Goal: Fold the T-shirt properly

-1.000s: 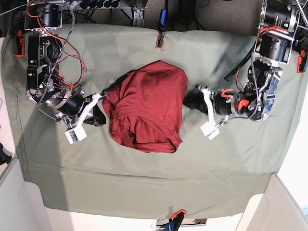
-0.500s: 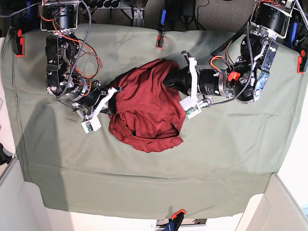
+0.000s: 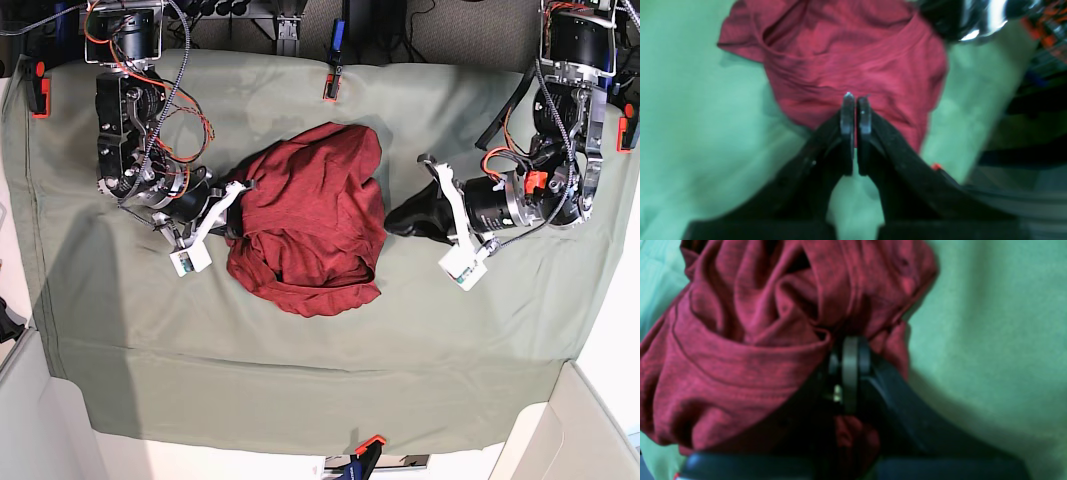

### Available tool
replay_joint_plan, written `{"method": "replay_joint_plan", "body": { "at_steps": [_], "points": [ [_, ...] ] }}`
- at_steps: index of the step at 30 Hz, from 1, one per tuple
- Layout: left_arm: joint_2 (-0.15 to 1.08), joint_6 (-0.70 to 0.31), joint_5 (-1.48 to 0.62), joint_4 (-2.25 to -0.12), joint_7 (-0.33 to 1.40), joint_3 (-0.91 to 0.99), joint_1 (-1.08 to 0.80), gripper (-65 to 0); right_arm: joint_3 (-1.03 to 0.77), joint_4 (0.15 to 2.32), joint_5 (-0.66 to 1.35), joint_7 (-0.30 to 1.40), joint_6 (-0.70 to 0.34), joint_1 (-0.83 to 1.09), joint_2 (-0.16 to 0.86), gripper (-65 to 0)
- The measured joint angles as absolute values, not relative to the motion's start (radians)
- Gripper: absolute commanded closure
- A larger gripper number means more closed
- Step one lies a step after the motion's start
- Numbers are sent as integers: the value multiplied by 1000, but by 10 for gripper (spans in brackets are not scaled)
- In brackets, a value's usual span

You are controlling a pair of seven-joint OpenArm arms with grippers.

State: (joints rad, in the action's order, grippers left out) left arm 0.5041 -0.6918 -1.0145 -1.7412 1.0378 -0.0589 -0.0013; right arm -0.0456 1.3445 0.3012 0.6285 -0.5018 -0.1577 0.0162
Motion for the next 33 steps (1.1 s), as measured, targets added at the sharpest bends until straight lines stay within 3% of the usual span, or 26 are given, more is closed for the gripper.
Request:
{"method": "replay_joint_plan", "body": {
  "at_steps": [13,25,33],
  "points": [
    [442,-692,-767,-1798,911,-317,-69,-13,-136,1555,299,620,-505,-161,16,0],
    [404,-717,-515,-1581,678,-339,-44,-13,-150,1531,280,659,-505,-123,19,0],
    [519,-714,-481,-1512,660,-342,80,-13,-150,1530,280,658,-505,-82,19,0]
  ]
}}
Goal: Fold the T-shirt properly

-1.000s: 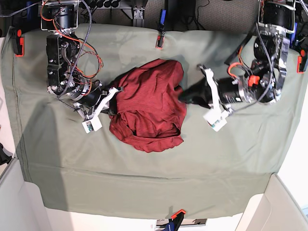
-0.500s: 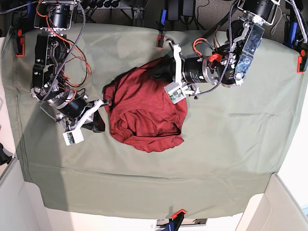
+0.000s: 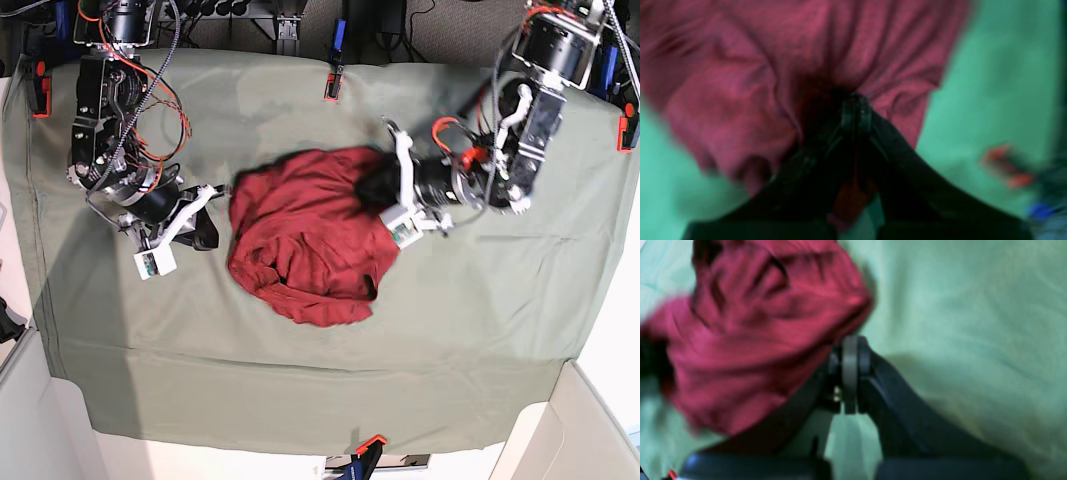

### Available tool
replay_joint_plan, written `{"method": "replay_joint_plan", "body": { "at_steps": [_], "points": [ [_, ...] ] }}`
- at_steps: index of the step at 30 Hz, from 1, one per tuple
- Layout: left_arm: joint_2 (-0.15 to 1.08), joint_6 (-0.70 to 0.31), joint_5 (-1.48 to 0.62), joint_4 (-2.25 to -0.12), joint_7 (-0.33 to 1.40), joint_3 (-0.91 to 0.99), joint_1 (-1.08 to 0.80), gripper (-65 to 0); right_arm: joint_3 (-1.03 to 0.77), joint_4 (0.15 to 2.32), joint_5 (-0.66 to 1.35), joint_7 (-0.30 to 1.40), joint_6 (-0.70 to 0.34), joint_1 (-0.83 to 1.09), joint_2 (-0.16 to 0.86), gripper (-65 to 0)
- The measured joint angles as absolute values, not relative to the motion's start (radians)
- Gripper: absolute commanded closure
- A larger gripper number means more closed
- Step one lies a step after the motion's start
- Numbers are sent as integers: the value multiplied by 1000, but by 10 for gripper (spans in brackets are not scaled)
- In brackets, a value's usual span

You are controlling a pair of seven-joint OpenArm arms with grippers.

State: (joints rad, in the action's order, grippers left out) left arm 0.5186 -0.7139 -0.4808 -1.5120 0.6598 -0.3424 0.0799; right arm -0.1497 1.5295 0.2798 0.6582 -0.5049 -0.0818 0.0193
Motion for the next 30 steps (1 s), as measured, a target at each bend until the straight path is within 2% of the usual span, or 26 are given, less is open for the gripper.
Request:
{"method": "replay_joint_plan", "body": {
  "at_steps": [6,13,18,23,30],
  "points": [
    [599,-703,-514,-1507,684,-339,109,-13,-150,1530,280,659,-505,-50,19,0],
    [601,-699,-661,-1512,765,-339,109,-13,-150,1530,329,655,-505,-56,19,0],
    [601,-696,-693,-1606,796,-340,109,-13,-123,1530,369,650,-505,-86,16,0],
    [601,-696,-710,-1705,791,-340,110,-13,-46,1530,367,647,-505,-141,-10,0],
    [577,-696,-678,-1708,763,-340,117,-13,144,1495,278,624,-519,-216,-72,0]
  ]
}}
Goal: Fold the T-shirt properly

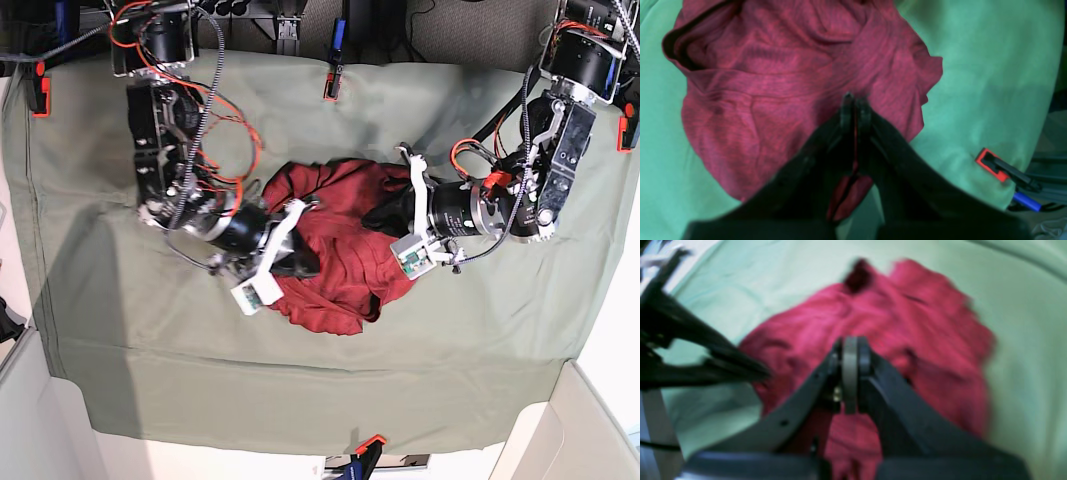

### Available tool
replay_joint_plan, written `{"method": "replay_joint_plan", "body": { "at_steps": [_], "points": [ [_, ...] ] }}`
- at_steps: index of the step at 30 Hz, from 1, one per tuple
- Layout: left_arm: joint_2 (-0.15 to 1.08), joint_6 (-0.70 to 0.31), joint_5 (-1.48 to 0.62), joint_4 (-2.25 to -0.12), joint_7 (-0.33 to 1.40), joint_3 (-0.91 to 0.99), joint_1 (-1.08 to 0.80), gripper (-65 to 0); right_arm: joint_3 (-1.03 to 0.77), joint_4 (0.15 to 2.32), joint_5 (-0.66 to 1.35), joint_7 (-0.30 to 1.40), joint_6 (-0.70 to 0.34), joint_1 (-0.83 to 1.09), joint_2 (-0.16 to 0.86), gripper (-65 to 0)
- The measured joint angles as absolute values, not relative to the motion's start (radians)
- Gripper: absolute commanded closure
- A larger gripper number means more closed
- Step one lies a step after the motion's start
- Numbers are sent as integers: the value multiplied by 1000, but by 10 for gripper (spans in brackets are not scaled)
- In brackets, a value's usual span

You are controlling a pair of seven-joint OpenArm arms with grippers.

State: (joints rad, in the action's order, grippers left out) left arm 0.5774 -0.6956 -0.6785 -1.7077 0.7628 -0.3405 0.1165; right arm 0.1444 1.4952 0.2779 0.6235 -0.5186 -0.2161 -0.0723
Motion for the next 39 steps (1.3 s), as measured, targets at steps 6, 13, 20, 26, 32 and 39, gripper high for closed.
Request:
{"method": "replay_joint_plan", "body": {
  "at_steps": [6,13,20,26,32,39],
  "points": [
    [574,-696,-656,-1707,763,-340,117,-13,252,1321,200,577,-517,-270,-64,0],
    [574,-696,-656,-1707,763,-340,117,-13,255,1124,122,484,-521,-365,-66,0],
    [574,-696,-656,-1707,764,-340,113,-13,238,1085,104,487,-520,-459,-61,0],
    [574,-696,-655,-1707,771,-340,108,-13,184,1085,98,484,-520,-479,-61,0],
    [574,-696,-655,-1707,771,-340,109,-13,129,1085,157,487,-519,-477,-61,0],
    [574,-696,-655,-1707,778,-340,82,-13,128,1076,168,487,-519,-477,-70,0]
  ]
}}
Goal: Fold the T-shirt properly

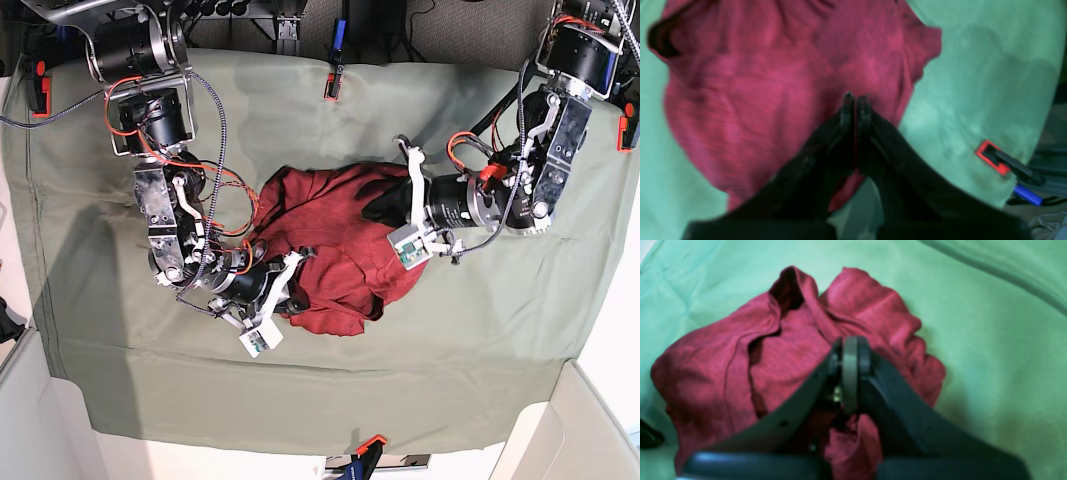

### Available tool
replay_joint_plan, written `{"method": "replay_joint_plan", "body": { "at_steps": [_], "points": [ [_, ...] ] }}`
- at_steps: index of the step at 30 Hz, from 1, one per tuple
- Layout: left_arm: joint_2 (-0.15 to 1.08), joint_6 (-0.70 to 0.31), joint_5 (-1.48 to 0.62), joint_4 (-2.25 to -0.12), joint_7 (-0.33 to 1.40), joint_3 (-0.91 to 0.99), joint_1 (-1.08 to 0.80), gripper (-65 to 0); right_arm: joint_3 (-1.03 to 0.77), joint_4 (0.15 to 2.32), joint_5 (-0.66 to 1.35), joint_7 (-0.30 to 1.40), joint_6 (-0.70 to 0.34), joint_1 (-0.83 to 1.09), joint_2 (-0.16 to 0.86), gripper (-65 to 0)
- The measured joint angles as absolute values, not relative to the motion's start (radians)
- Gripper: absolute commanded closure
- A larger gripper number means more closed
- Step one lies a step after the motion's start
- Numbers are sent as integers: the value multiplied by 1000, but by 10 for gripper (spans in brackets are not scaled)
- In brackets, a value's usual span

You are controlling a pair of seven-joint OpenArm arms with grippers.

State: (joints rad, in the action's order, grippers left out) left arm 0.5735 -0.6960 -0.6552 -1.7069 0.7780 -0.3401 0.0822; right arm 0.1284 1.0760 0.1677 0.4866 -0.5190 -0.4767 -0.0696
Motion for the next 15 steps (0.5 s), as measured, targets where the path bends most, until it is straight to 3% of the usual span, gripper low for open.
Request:
{"method": "replay_joint_plan", "body": {
  "at_steps": [15],
  "points": [
    [573,-696,-683,-1707,787,-241,15,-13,129,871,4,348,-472,-534,-78,0]
  ]
}}
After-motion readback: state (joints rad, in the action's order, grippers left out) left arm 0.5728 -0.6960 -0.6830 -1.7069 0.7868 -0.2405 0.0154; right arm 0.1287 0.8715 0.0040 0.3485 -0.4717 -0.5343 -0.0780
